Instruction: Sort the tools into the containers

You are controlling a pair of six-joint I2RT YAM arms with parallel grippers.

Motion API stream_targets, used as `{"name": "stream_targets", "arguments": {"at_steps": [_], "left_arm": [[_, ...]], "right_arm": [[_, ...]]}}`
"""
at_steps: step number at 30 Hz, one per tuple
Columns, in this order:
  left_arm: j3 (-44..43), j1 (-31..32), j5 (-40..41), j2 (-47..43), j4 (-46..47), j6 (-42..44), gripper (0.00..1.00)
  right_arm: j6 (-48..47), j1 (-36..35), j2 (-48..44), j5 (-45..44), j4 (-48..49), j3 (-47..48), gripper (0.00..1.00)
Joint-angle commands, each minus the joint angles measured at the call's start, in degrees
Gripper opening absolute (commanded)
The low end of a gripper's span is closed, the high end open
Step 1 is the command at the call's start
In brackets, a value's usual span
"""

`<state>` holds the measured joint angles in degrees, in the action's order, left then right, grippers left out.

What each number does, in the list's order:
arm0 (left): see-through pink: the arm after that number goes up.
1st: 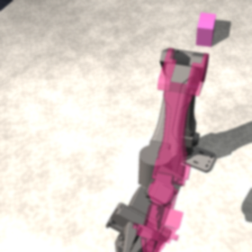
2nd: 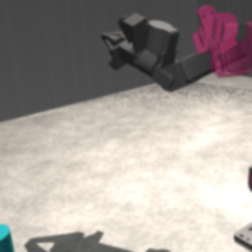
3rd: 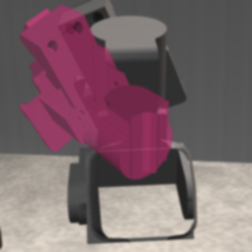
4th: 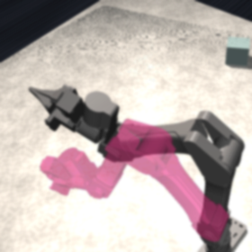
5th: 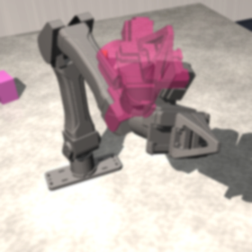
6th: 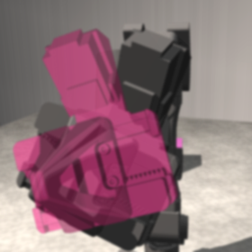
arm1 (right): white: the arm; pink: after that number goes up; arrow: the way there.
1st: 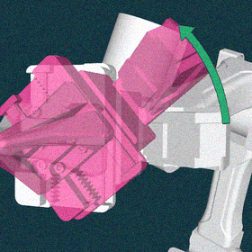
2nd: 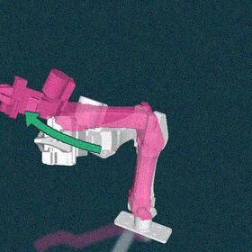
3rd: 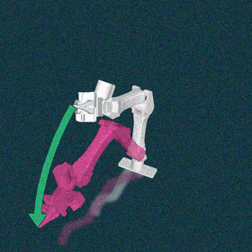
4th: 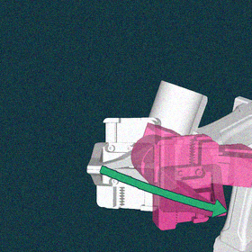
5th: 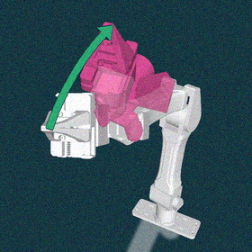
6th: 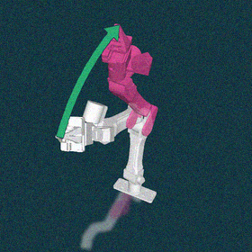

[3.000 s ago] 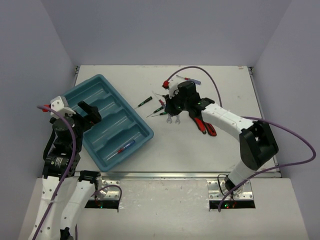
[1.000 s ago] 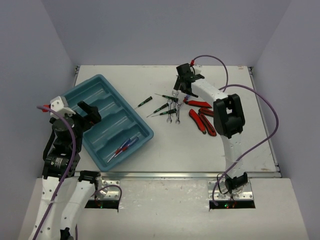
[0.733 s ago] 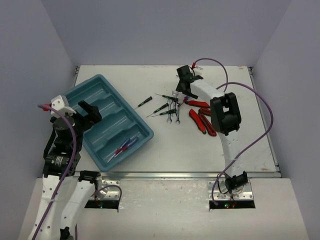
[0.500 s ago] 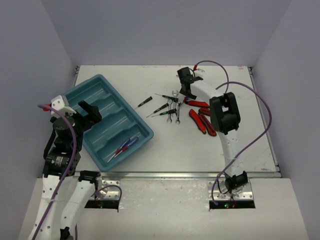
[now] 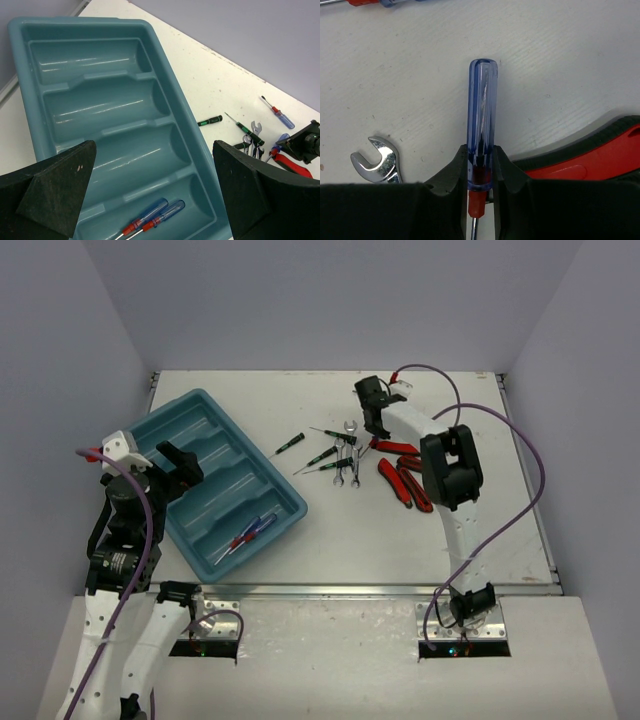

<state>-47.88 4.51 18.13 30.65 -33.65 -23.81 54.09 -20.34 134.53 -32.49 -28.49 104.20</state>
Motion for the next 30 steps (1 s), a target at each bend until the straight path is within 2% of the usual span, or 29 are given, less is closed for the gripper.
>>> {"name": "stream_targets", "arguments": {"at_steps": [1,9,13,19,21,24,26,30], "left_arm": [[0.0,-0.3,-0.6,0.1,2.4,0.9,1.0],[0.0,-0.3,-0.4,-0.1,2.4,0.9,1.0],[-0.1,-0.3,0.3,0.0,2.4,0.8,1.0],[-0.2,-0.5,1.6,-0.2,2.0,0.5,1.0],[-0.2,-0.5,2.1,-0.5,1.8,0.4,1.0],[-0.5,-0.5,3.2,-1.3,1.5,0.0,1.0],[-0.5,-0.6,4.8,-1.5,1.0,-0.5,1.0],[-0.7,-1.2,5.8,-1.8,0.8,-1.0,1.0]], "right_arm": [[2.9,0.2,-6.9,-1.8,-0.6,-0.4,0.02],[-1.0,-0.1,-12.7,-2.6,1.8,-1.8,0.0],[-9.2,-3.0,-17.7,0.0,4.7,-3.8,0.0],[-23.9,-11.5,-27.3,5.5,15.7,-12.0,0.0],[-24.2,-13.6,-29.9,7.7,16.5,-13.3,0.0],[-19.2,-17.7,-34.1,9.8,16.5,-16.0,0.0],[-12.9,-20.0,-35.1,9.7,16.6,-18.0,0.0],[-6.6,-26.6,-34.5,7.2,17.0,-17.9,0.0]]}}
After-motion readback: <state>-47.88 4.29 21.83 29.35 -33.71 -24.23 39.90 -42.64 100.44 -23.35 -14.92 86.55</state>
